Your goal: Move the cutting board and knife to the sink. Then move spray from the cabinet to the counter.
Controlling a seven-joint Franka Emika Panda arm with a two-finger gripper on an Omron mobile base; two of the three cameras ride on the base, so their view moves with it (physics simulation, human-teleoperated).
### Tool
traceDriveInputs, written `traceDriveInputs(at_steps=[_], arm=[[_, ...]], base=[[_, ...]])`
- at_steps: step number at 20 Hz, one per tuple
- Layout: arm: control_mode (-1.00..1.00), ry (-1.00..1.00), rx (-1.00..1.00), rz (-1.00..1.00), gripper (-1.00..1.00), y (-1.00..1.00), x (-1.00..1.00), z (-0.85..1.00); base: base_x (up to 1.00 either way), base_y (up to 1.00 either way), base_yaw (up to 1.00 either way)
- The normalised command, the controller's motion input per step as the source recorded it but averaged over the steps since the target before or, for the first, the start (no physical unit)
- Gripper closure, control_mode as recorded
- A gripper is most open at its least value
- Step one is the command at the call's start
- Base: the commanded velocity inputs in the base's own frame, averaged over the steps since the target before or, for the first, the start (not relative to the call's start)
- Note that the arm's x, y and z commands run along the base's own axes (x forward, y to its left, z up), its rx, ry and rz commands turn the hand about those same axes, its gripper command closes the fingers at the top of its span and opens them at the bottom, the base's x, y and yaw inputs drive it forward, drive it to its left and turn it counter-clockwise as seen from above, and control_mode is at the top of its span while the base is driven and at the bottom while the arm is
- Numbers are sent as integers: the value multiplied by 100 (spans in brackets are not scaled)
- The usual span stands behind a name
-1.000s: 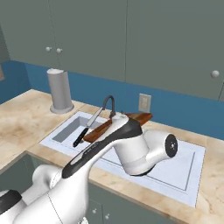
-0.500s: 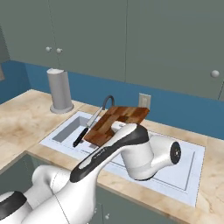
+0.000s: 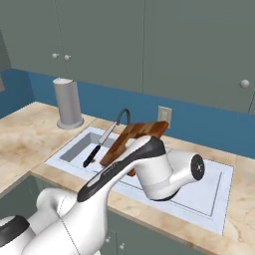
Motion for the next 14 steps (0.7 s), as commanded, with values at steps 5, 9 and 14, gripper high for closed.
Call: traceDriveInputs(at_steps=[5,9,14], arm=[[-100,-2,-6,0,100,-4,15,-16],[-100,-16,-5,0,100,-1,21,-23],[-100,-27,-5,4,100,0,9,-19]], base=[[0,0,0],[0,0,0],[0,0,0]])
